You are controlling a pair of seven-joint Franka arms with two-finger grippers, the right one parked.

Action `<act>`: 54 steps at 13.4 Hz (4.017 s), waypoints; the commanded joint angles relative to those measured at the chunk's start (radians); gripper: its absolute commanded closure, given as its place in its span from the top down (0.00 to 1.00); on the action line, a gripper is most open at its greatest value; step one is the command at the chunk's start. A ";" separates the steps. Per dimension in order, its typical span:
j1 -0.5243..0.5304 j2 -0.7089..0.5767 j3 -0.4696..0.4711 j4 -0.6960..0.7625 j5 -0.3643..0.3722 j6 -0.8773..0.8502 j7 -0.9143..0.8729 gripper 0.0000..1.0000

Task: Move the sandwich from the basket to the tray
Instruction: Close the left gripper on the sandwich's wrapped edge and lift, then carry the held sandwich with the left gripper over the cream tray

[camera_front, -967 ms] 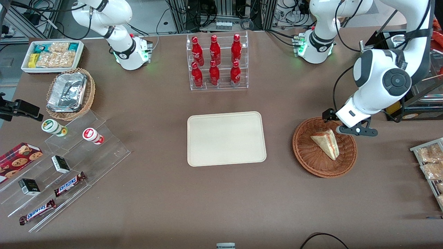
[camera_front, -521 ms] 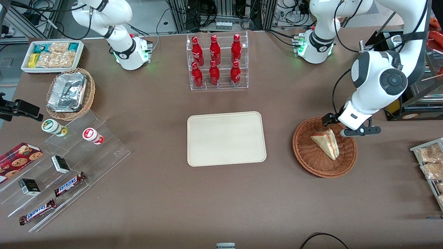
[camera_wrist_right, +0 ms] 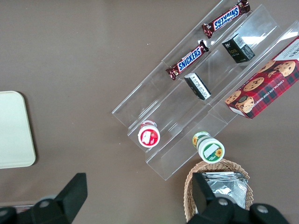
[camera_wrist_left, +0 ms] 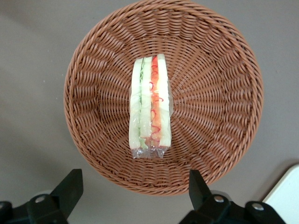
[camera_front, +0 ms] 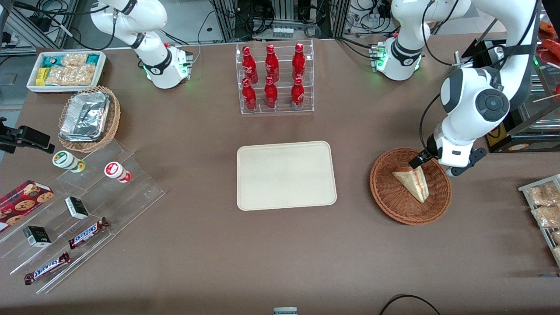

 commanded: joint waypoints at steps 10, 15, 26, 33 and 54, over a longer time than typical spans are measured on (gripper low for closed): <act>0.010 0.162 -0.005 0.001 -0.001 0.170 -0.072 1.00; 0.010 0.205 0.009 0.005 0.002 0.223 -0.069 1.00; 0.009 0.184 0.009 0.079 0.001 0.102 -0.086 0.00; -0.071 0.190 -0.025 0.303 0.013 -0.226 -0.029 0.00; -0.661 0.670 -0.025 0.821 0.008 -0.184 -0.340 0.00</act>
